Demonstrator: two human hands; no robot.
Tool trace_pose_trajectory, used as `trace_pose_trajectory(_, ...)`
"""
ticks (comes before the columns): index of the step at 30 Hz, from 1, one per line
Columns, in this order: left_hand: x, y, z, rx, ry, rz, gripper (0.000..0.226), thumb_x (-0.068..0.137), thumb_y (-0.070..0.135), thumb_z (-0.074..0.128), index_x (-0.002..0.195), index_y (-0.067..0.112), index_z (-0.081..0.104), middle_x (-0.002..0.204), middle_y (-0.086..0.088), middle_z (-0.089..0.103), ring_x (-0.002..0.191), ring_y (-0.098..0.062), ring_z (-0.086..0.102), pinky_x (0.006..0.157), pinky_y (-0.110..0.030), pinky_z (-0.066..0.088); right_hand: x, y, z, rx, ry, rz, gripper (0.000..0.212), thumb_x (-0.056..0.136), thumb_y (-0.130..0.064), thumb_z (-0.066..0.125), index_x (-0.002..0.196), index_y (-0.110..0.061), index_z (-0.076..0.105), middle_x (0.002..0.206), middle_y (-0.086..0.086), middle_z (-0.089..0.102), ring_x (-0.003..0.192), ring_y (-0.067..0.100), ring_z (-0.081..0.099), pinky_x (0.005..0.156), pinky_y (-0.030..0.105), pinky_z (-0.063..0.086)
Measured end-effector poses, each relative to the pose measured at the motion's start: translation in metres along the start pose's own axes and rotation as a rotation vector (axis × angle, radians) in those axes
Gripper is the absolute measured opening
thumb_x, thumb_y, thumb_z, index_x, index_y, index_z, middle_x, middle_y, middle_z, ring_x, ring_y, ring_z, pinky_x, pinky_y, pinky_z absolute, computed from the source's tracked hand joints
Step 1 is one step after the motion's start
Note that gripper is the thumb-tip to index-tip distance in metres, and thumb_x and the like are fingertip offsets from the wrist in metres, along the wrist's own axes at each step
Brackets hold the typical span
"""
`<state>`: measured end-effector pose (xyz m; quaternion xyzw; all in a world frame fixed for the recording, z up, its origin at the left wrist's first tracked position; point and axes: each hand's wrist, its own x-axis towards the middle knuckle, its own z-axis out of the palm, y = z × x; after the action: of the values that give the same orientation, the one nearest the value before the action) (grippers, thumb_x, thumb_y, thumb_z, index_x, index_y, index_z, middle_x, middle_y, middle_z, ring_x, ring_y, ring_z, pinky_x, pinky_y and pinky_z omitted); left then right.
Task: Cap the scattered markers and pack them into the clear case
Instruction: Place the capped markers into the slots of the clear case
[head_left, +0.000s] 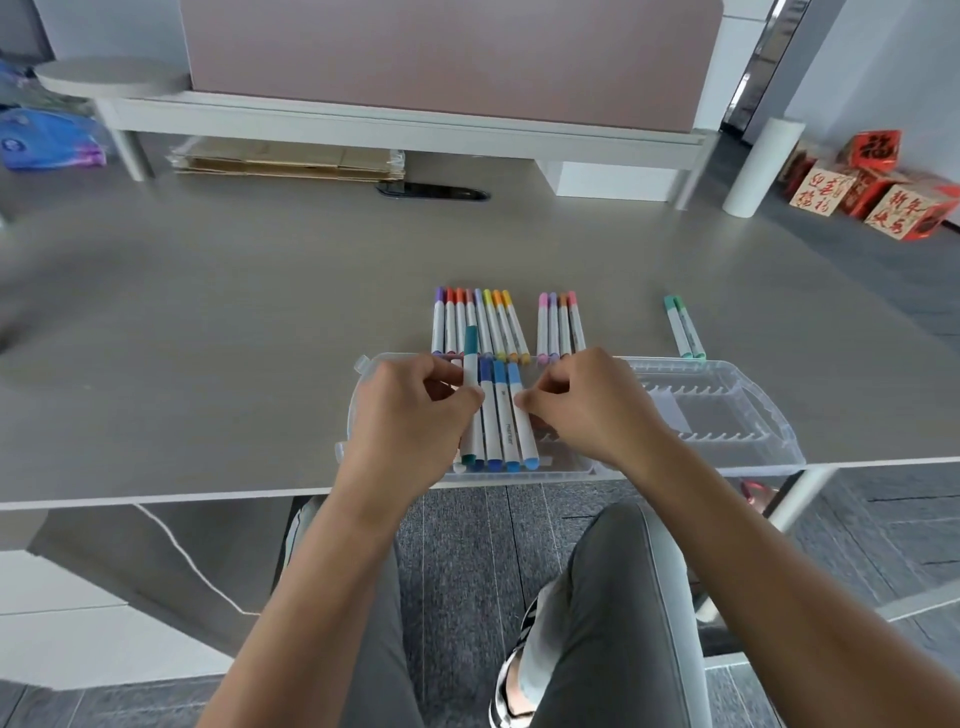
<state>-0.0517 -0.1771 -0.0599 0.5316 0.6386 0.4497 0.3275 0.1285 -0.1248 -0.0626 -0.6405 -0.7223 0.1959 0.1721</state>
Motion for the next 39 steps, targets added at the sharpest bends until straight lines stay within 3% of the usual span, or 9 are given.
trace_pose_trajectory(4,0.001,-0.002,0.005,0.01,0.009,-0.004,0.021,0.092,0.024,0.071,0.113,0.02,0.072,0.071,0.005,0.072,0.065,-0.013,0.068,0.072,-0.035,0.06,-0.001,0.004,-0.001,0.027,-0.024,-0.024,0.02,0.092,-0.038,0.076,0.08,-0.023,0.079,0.101,-0.004,0.079,0.073,0.01,0.072,0.077,0.041,0.062)
trace_pose_trajectory(7,0.0,-0.001,0.008,0.054,0.004,0.002,0.021,0.093,0.025,0.069,0.114,0.024,0.071,0.067,0.009,0.071,0.063,-0.004,0.065,0.063,-0.016,0.052,0.0,0.007,0.0,0.102,-0.031,-0.02,0.018,0.091,-0.036,0.077,0.08,-0.022,0.08,0.075,-0.008,0.077,0.071,0.011,0.074,0.077,0.043,0.064)
trace_pose_trajectory(11,-0.001,0.001,0.01,0.086,-0.002,0.004,0.028,0.094,0.026,0.068,0.121,0.022,0.07,0.068,0.009,0.068,0.061,-0.002,0.062,0.052,-0.009,0.042,0.0,0.011,0.003,0.14,-0.007,-0.036,0.013,0.09,-0.036,0.079,0.085,-0.024,0.079,0.085,-0.009,0.078,0.075,0.008,0.074,0.078,0.042,0.063)
trace_pose_trajectory(16,-0.003,0.001,0.014,0.103,-0.015,0.016,0.032,0.094,0.021,0.067,0.126,0.022,0.068,0.059,0.012,0.059,0.049,0.004,0.052,0.048,-0.007,0.038,-0.001,0.014,0.006,0.11,0.013,-0.074,0.013,0.09,-0.038,0.078,0.084,-0.026,0.078,0.073,-0.013,0.074,0.071,0.004,0.071,0.076,0.04,0.063)
trace_pose_trajectory(18,-0.003,0.005,0.017,0.13,-0.02,0.02,0.033,0.093,0.02,0.066,0.126,0.023,0.068,0.065,0.009,0.064,0.053,0.004,0.055,0.051,-0.006,0.039,-0.003,0.015,0.003,0.125,0.008,-0.108,0.01,0.094,-0.032,0.075,0.089,-0.023,0.079,0.077,-0.014,0.074,0.068,-0.001,0.069,0.074,0.03,0.062)
trace_pose_trajectory(21,-0.005,0.012,0.029,0.178,-0.045,0.045,0.035,0.092,0.019,0.065,0.127,0.024,0.067,0.07,0.004,0.07,0.06,-0.004,0.061,0.054,-0.012,0.045,-0.007,0.022,-0.008,0.236,0.086,-0.109,0.014,0.098,-0.024,0.07,0.095,-0.015,0.079,0.081,-0.013,0.073,0.049,-0.008,0.058,0.052,0.007,0.044)
trace_pose_trajectory(23,-0.005,0.016,0.041,0.225,-0.064,0.056,0.039,0.091,0.022,0.064,0.13,0.023,0.065,0.072,0.005,0.069,0.065,-0.01,0.064,0.064,-0.028,0.055,-0.01,0.031,-0.018,0.299,0.16,-0.073,0.014,0.099,-0.024,0.069,0.096,-0.015,0.079,0.077,-0.008,0.075,0.043,-0.007,0.054,0.046,0.006,0.039)
trace_pose_trajectory(26,-0.006,0.022,0.059,0.355,-0.062,0.072,0.042,0.092,0.028,0.062,0.134,0.022,0.06,0.077,0.006,0.067,0.072,-0.013,0.063,0.072,-0.037,0.056,-0.016,0.042,-0.029,0.36,0.172,-0.035,0.016,0.099,-0.023,0.068,0.096,-0.013,0.079,0.074,-0.004,0.074,0.042,-0.008,0.053,0.045,0.006,0.036)
trace_pose_trajectory(39,-0.012,0.006,0.08,0.616,0.085,0.236,0.029,0.098,0.033,0.058,0.122,0.024,0.07,0.102,-0.001,0.071,0.104,-0.026,0.059,0.092,-0.042,0.048,-0.012,0.058,-0.035,0.461,0.149,-0.026,0.021,0.099,-0.024,0.066,0.086,-0.012,0.079,0.072,0.0,0.075,0.039,-0.002,0.05,0.043,0.008,0.036)
